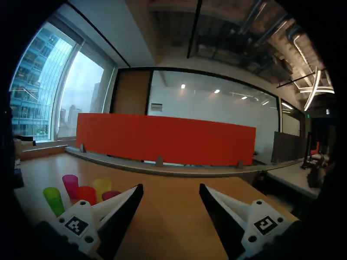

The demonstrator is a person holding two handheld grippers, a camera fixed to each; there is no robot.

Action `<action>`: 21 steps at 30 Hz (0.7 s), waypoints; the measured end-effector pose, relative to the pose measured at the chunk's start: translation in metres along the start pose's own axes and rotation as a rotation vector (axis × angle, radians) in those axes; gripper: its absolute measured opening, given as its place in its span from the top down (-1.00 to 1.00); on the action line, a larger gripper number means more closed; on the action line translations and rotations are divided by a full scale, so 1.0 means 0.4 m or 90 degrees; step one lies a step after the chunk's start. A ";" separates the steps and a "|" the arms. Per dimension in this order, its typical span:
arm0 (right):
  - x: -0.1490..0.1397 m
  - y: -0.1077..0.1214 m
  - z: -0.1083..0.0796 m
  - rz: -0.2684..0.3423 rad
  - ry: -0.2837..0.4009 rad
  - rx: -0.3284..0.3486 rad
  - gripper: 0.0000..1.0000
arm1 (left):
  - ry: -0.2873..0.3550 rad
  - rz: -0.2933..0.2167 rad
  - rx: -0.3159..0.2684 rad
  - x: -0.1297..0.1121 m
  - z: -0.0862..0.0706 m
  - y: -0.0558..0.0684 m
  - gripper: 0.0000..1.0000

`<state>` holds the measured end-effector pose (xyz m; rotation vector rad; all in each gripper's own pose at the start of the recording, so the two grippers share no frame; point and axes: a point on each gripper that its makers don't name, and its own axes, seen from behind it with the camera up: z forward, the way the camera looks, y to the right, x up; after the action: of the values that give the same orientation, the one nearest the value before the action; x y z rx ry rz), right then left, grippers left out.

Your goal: Pour water

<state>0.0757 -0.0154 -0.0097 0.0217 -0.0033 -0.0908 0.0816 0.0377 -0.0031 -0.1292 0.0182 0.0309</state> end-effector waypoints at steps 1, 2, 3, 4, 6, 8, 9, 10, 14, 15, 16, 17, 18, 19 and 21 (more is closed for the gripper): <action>0.002 0.001 -0.001 0.000 0.002 -0.002 -1.00 | 0.001 0.003 0.005 0.000 0.000 -0.002 -1.00; 0.005 0.001 -0.003 0.000 0.003 -0.004 -1.00 | 0.001 0.007 0.010 0.000 0.001 -0.004 -1.00; 0.008 0.003 -0.004 0.002 0.006 -0.007 -1.00 | 0.003 0.010 0.015 0.001 0.001 -0.006 -1.00; 0.012 0.004 -0.005 0.003 0.009 -0.010 -1.00 | 0.005 0.013 0.019 0.002 0.001 -0.007 -1.00; 0.018 0.006 -0.008 0.007 0.012 -0.014 -1.00 | 0.008 0.017 0.028 0.004 0.000 -0.010 -1.00; 0.022 0.005 -0.011 0.010 0.014 -0.014 -1.00 | 0.012 0.019 0.034 0.004 0.000 -0.013 -1.00; 0.024 0.005 -0.012 0.012 0.013 -0.013 -1.00 | 0.014 0.020 0.037 0.003 0.000 -0.014 -1.00; 0.025 0.004 -0.014 0.012 0.013 -0.013 -1.00 | 0.016 0.021 0.040 0.002 -0.001 -0.015 -1.00; 0.038 0.011 -0.019 0.012 0.016 -0.018 -1.00 | 0.019 0.025 0.051 -0.012 0.000 -0.019 -1.00; 0.040 0.014 -0.020 0.012 0.017 -0.020 -1.00 | 0.019 0.028 0.052 -0.019 0.000 -0.020 -1.00; 0.041 0.016 -0.021 0.013 0.017 -0.022 -1.00 | 0.019 0.030 0.054 -0.025 0.000 -0.021 -1.00; 0.042 0.018 -0.022 0.014 0.017 -0.024 -1.00 | 0.018 0.033 0.055 -0.031 0.001 -0.023 -1.00; 0.042 0.019 -0.023 0.015 0.016 -0.026 -1.00 | 0.018 0.035 0.057 -0.038 0.000 -0.025 -1.00; 0.042 0.020 -0.024 0.017 0.014 -0.027 -1.00 | 0.018 0.037 0.060 -0.044 -0.001 -0.027 -1.00; 0.040 0.022 -0.025 0.019 0.011 -0.031 -1.00 | 0.017 0.040 0.065 -0.057 -0.004 -0.031 -1.00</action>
<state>0.0926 -0.0078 -0.0195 -0.0256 0.0165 -0.0602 0.0590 0.0247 -0.0025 -0.0273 0.0501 0.0902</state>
